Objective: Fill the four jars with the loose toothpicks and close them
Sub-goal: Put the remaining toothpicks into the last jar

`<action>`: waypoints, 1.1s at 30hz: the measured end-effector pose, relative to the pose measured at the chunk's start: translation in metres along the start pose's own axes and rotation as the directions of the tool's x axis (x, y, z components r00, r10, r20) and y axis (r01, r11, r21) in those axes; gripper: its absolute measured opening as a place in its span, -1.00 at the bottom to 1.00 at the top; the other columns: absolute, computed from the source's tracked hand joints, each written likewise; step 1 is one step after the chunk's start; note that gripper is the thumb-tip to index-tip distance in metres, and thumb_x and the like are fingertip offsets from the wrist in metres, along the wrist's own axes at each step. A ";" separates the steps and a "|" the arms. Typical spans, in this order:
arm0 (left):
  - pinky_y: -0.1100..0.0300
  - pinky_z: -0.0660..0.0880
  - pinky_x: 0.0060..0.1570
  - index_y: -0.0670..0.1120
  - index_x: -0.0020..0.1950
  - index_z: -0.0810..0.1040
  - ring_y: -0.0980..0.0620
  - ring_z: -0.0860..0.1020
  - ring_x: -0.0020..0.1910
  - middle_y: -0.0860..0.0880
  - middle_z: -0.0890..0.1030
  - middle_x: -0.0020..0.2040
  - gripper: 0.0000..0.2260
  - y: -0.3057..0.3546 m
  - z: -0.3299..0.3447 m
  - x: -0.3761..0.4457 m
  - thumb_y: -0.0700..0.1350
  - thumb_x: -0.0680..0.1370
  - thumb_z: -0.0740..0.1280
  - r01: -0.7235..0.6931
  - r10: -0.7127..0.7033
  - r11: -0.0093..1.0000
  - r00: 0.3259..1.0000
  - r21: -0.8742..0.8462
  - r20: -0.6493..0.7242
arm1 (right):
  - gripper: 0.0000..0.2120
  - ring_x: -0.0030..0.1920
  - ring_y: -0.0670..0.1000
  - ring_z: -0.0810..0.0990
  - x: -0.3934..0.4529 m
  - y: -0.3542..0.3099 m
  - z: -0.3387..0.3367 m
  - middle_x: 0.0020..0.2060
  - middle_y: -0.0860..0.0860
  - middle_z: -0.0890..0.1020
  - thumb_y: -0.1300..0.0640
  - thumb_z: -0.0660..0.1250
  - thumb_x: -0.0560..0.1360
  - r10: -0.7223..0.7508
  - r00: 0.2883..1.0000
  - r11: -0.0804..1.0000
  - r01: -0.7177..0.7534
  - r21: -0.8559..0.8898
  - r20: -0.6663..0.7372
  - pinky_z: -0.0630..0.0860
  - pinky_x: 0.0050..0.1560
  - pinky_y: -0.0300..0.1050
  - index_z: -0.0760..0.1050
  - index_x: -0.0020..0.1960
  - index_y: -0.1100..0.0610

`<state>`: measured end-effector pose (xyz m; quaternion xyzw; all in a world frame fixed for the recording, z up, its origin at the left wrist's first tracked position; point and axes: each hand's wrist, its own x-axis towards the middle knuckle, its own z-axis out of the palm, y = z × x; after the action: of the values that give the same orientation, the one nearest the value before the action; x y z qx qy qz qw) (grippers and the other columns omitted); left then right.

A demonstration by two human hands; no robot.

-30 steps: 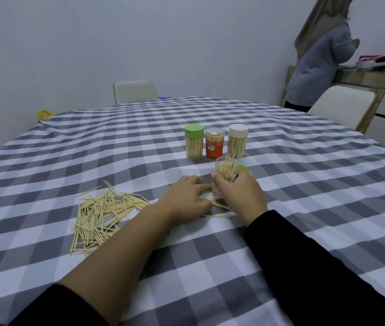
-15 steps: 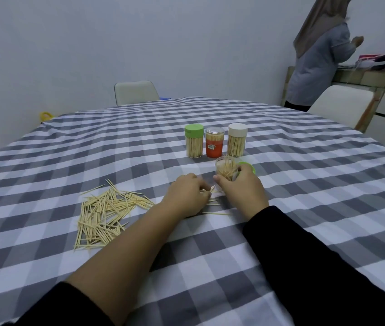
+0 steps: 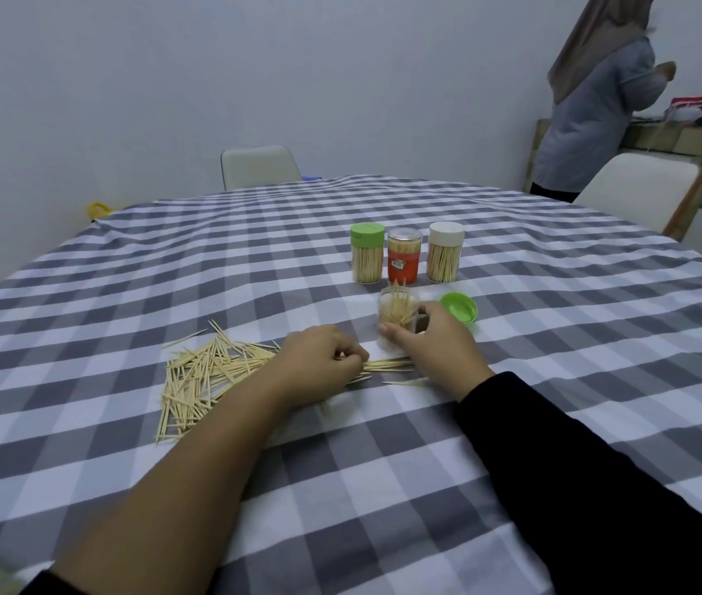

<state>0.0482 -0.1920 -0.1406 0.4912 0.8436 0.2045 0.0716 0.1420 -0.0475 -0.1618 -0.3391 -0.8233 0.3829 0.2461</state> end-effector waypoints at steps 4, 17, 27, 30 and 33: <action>0.01 0.23 0.38 0.14 0.34 0.47 0.04 0.36 0.35 0.11 0.47 0.34 -0.43 -0.019 -0.012 -0.009 0.30 0.37 0.26 0.063 -0.066 0.997 0.996 0.050 0.063 | -0.53 0.00 -0.12 0.59 -0.006 -0.006 -0.001 -0.05 -0.15 0.64 -0.12 0.51 0.31 -0.092 0.976 0.994 0.080 0.072 0.200 0.51 0.05 -0.16 0.52 0.16 -0.01; 0.29 0.34 0.20 -0.02 0.28 0.56 0.06 0.48 0.20 0.06 0.54 0.25 -0.72 -0.027 -0.011 -0.010 -0.05 0.59 0.28 -0.051 0.044 0.979 0.998 0.196 0.041 | -0.64 0.04 -0.05 0.48 -0.025 -0.022 -0.028 0.09 -0.04 0.51 0.07 0.43 0.44 -0.093 0.875 0.872 0.302 -0.385 0.475 0.38 0.05 -0.24 0.46 0.21 -0.03; 0.05 0.21 0.42 0.21 0.45 0.29 0.02 0.27 0.41 0.21 0.30 0.46 -0.33 -0.041 -0.028 -0.019 0.15 0.31 0.25 0.033 -0.085 0.983 0.956 0.182 0.282 | -0.75 0.11 0.12 0.47 -0.030 -0.019 0.004 0.07 0.10 0.50 0.20 0.18 0.56 -0.293 0.835 0.671 0.527 -0.522 0.466 0.44 0.13 -0.04 0.58 0.13 0.09; 0.25 0.27 0.32 0.20 0.41 0.37 0.12 0.36 0.35 0.20 0.38 0.40 -0.50 -0.041 -0.026 -0.019 0.01 0.47 0.32 0.020 -0.042 0.994 0.976 0.104 0.213 | -0.74 0.11 0.12 0.46 -0.034 -0.021 0.010 0.07 0.09 0.50 0.22 0.17 0.55 -0.315 0.854 0.683 0.507 -0.526 0.414 0.46 0.12 0.04 0.57 0.13 0.10; 0.32 0.33 0.22 0.15 0.33 0.49 0.16 0.45 0.25 0.19 0.50 0.31 -0.66 -0.040 -0.018 -0.020 0.00 0.55 0.31 -0.027 0.021 0.994 0.998 0.102 0.065 | -0.78 0.09 0.12 0.44 -0.039 -0.021 0.015 0.05 0.08 0.48 0.20 0.13 0.57 -0.356 0.858 0.670 0.511 -0.538 0.370 0.42 0.06 -0.01 0.51 0.11 0.12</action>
<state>0.0205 -0.2320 -0.1427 0.5106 0.8444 0.1460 0.0707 0.1500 -0.0936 -0.1599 -0.1459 -0.9818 0.0581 0.1065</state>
